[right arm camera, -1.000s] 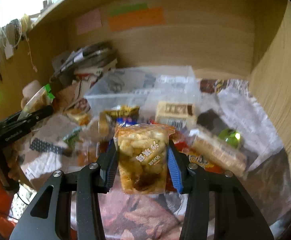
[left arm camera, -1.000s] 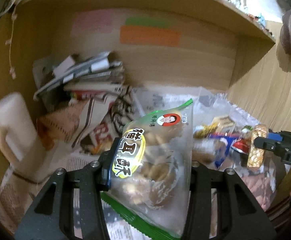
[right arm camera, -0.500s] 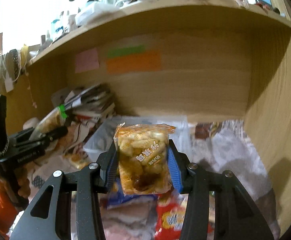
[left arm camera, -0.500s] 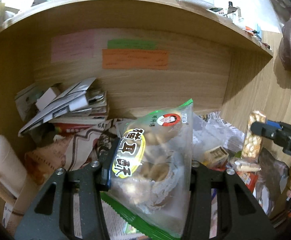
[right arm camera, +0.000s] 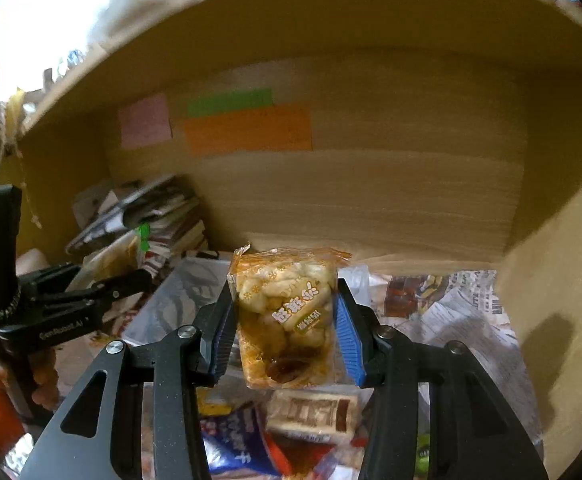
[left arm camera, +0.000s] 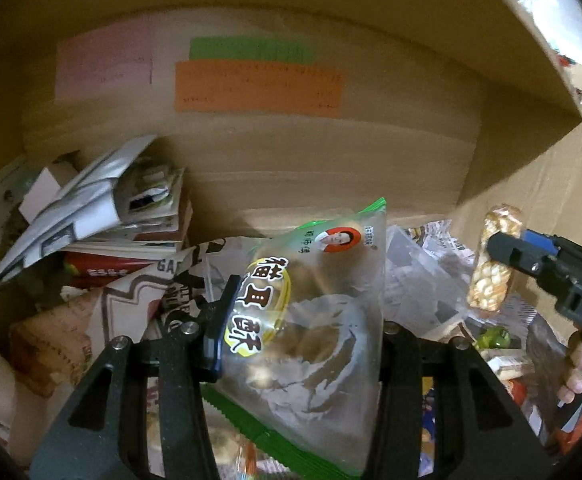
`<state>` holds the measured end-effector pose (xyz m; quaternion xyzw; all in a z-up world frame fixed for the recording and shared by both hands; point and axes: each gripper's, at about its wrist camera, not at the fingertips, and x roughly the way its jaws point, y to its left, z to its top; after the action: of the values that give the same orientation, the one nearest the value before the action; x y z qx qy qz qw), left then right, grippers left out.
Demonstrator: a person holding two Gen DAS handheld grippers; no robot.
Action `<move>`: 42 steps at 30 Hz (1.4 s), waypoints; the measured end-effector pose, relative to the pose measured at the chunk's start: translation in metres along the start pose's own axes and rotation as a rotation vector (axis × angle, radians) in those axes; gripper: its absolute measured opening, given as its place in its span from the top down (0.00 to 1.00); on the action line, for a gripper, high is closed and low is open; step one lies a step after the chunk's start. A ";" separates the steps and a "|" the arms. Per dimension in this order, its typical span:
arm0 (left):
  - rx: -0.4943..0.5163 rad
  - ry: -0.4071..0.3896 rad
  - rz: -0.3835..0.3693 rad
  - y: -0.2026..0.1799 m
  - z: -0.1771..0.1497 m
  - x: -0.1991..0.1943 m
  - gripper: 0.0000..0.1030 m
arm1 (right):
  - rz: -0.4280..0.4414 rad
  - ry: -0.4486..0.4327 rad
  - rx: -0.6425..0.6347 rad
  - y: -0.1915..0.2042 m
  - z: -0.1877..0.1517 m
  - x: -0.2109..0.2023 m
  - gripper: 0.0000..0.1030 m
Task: Organize snacks
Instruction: 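Carry both bags over the clear plastic box and open both grippers to drop them, then grasp the green pea-snack packet with the left gripper while the right grasps the red chip packet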
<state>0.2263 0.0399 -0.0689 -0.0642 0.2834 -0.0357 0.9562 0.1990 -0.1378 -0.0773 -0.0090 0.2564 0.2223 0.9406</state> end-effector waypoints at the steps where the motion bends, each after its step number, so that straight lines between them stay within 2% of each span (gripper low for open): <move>1: 0.001 0.007 0.000 0.000 0.000 0.004 0.55 | -0.001 0.012 -0.004 -0.001 0.000 0.005 0.59; 17: 0.039 0.145 0.003 -0.009 -0.003 0.063 0.55 | -0.006 0.222 -0.067 0.000 -0.007 0.078 0.59; 20: 0.042 0.148 0.012 -0.010 -0.004 0.066 0.53 | 0.006 0.244 -0.058 0.002 -0.010 0.082 0.58; 22: 0.044 0.132 0.020 -0.012 -0.002 0.062 0.50 | 0.006 0.252 -0.058 0.003 -0.011 0.083 0.54; 25: 0.041 0.100 0.022 -0.012 0.000 0.054 0.38 | -0.009 0.224 -0.052 0.004 -0.009 0.077 0.37; 27: 0.044 0.081 0.025 -0.010 0.001 0.047 0.35 | -0.021 0.189 -0.049 0.005 -0.006 0.068 0.25; 29: 0.050 0.063 0.025 -0.009 0.002 0.037 0.33 | -0.027 0.162 -0.051 0.006 -0.004 0.058 0.20; 37: 0.047 -0.007 0.029 -0.003 -0.002 -0.012 0.13 | -0.019 0.092 -0.045 0.009 -0.003 0.013 0.15; 42: 0.060 -0.011 0.052 0.004 -0.019 -0.036 0.11 | -0.034 0.059 -0.049 0.007 -0.014 -0.017 0.08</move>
<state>0.1858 0.0453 -0.0655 -0.0283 0.2784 -0.0190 0.9599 0.1760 -0.1403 -0.0808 -0.0429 0.2782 0.2124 0.9358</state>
